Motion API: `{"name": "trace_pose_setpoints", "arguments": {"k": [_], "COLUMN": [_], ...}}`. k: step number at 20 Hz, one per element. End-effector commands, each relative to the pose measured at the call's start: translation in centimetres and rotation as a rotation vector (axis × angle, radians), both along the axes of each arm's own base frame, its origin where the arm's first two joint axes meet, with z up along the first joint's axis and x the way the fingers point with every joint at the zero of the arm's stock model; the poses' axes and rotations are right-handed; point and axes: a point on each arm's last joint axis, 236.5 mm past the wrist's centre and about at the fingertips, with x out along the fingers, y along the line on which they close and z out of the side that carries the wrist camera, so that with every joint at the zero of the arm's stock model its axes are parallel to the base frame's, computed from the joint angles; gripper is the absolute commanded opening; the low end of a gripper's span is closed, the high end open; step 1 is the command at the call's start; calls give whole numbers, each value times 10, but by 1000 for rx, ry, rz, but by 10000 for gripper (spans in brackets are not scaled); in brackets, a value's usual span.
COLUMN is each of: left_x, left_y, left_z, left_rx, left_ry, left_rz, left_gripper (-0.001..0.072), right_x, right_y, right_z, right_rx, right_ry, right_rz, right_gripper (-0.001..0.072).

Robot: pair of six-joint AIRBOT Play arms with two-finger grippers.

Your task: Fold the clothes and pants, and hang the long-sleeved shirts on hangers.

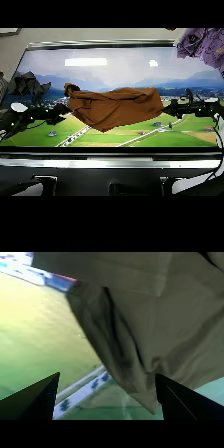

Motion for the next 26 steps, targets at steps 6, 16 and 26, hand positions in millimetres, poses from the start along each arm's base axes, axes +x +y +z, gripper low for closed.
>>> {"name": "trace_pose_setpoints", "arguments": {"k": [6,16,26], "left_x": [6,89,58], "left_y": [-74,-77,40], "left_z": [-45,78,468], "left_rx": [-90,-47,431], "left_ry": [51,-284,-1000], "left_rz": [-63,-236,-43], "left_gripper": [720,18,18], "right_x": [-4,10,-21], "right_y": [8,63,65], "right_z": [28,97,549], "right_rx": [29,-64,-620], "right_ry": [-35,-224,-1268], "right_rz": [32,128,-113], "right_gripper": [25,22,22]}}
